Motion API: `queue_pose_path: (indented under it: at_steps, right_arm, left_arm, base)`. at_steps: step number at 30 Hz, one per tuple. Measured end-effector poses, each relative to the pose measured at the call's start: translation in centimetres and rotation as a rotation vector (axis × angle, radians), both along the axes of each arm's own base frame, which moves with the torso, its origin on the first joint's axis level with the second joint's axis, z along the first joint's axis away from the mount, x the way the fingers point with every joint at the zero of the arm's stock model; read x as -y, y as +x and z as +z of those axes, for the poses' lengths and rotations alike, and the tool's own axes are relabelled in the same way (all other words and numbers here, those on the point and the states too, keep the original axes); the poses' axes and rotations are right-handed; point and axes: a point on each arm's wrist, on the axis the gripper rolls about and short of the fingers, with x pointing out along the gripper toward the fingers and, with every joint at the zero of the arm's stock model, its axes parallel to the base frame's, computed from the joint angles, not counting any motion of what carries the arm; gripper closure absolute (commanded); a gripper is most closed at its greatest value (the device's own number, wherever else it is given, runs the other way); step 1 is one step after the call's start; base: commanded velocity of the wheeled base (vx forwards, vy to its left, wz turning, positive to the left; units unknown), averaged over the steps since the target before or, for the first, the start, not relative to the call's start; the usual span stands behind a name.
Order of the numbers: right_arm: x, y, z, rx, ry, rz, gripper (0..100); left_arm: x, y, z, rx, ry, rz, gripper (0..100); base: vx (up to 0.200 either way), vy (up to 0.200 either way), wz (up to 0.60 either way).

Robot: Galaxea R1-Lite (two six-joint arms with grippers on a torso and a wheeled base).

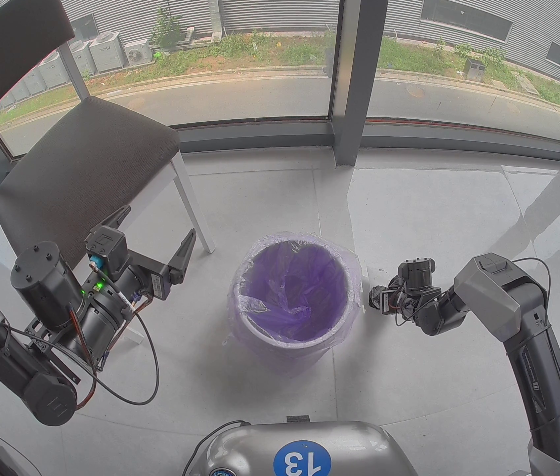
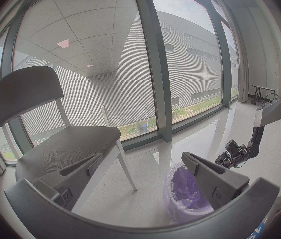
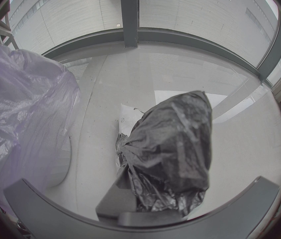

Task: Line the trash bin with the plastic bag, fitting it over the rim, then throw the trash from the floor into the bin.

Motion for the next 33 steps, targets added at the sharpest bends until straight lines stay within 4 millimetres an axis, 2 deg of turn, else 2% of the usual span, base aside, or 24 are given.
queue_pose_path:
  at_steps: [3, 7, 11, 16, 19, 24, 28, 31, 33]
  right_arm:
    - [0.4, -0.2, 0.8, 0.006, -0.006, 0.000, 100]
    - [1.4, -0.6, 3.0, 0.030, -0.041, 0.011, 100]
    - [2.5, -1.0, 6.6, 0.141, -0.060, 0.008, 100]
    - [3.3, -1.9, 11.9, 0.363, -0.057, -0.021, 100]
    - [3.7, -3.0, 15.0, 0.494, -0.075, -0.037, 100]
    - [4.5, -4.9, 19.2, 0.605, -0.111, -0.040, 100]
    - [3.6, -6.6, 23.0, 0.686, -0.147, 0.002, 100]
    - [2.4, -7.7, 25.3, 0.704, -0.169, 0.051, 100]
    - [1.4, -8.3, 26.1, 0.675, -0.169, 0.101, 100]
  left_arm:
    - [0.2, -0.3, 0.3, 0.010, -0.010, -0.006, 0]
    - [0.4, -1.0, 0.6, 0.012, -0.023, -0.023, 0]
    - [0.7, -1.9, 0.4, -0.001, -0.026, -0.050, 0]
    - [0.9, -3.1, 0.5, -0.014, -0.051, -0.087, 0]
    - [0.7, -4.3, 0.7, -0.018, -0.074, -0.119, 0]
    - [0.1, -6.2, 0.4, -0.040, -0.077, -0.156, 0]
    - [-0.4, -7.6, 0.0, -0.060, -0.069, -0.176, 0]
    - [-0.9, -8.1, 0.2, -0.049, -0.072, -0.170, 0]
    - [-1.3, -8.1, 0.3, -0.040, -0.073, -0.157, 0]
  base:
    - [0.000, 0.000, 0.00]
    - [0.000, 0.000, 0.00]
    - [0.000, 0.000, 0.00]
    - [0.000, 0.000, 0.00]
    - [0.000, 0.000, 0.00]
    - [0.000, 0.000, 0.00]
    - [0.000, 0.000, 0.00]
    - [0.000, 0.000, 0.00]
    - [0.000, 0.000, 0.00]
